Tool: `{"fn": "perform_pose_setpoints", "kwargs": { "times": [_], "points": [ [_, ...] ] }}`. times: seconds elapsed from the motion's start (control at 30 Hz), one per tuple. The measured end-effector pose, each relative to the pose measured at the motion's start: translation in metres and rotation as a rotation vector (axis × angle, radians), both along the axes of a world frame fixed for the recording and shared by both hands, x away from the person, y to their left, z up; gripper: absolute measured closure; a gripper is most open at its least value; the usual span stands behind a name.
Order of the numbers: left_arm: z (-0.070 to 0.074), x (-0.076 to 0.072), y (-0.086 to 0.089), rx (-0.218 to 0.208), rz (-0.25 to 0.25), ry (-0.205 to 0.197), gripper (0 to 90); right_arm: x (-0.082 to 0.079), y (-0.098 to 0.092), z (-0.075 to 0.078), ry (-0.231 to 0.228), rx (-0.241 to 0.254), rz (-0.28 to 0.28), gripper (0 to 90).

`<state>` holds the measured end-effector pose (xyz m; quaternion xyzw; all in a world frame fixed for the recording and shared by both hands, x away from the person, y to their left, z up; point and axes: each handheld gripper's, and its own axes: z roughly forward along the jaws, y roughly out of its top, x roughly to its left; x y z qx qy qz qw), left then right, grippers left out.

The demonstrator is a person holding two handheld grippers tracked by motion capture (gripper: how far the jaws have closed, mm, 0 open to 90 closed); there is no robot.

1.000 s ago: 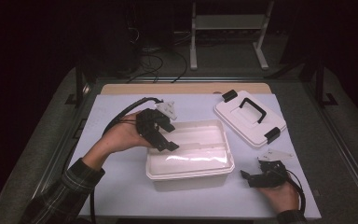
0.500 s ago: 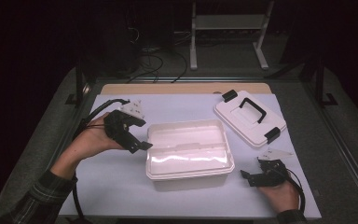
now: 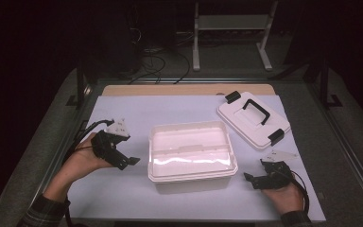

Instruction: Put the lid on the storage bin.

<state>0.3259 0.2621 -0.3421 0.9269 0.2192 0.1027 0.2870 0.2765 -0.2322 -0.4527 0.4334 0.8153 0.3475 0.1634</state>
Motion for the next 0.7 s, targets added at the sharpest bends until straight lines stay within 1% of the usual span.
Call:
{"fn": "perform_pose_setpoints", "kwargs": {
  "times": [0.13, 0.17, 0.3, 0.4, 0.43, 0.53, 0.57, 0.7],
  "points": [
    [-0.023, -0.006, 0.007, -0.009, 0.023, 0.012, 7.0, -0.001, -0.002, 0.005, 0.003, 0.014, 0.002, 13.7],
    [-0.029, -0.009, 0.008, -0.005, 0.028, 0.014, 5.6, -0.001, -0.003, 0.006, 0.002, 0.019, 0.003, 13.7],
    [-0.053, -0.018, 0.014, -0.015, 0.041, 0.033, 2.4, 0.003, -0.004, 0.012, 0.0, 0.018, 0.016, 13.6],
    [-0.068, -0.022, 0.019, -0.023, 0.076, 0.028, 2.4, 0.005, -0.006, 0.016, -0.005, 0.024, 0.016, 13.6],
    [-0.072, -0.023, 0.021, -0.024, 0.086, 0.028, 2.4, 0.006, -0.007, 0.018, -0.003, 0.024, 0.016, 13.6],
    [-0.082, -0.028, 0.023, -0.009, 0.1, 0.02, 1.9, 0.01, -0.007, 0.024, -0.005, 0.019, 0.031, 13.6],
    [-0.085, -0.03, 0.024, -0.013, 0.105, 0.021, 1.9, 0.011, -0.008, 0.026, -0.007, 0.02, 0.036, 13.6],
    [-0.096, -0.034, 0.03, -0.05, 0.12, 0.023, 1.9, 0.017, -0.009, 0.032, -0.004, 0.022, 0.044, 13.6]
  ]
}}
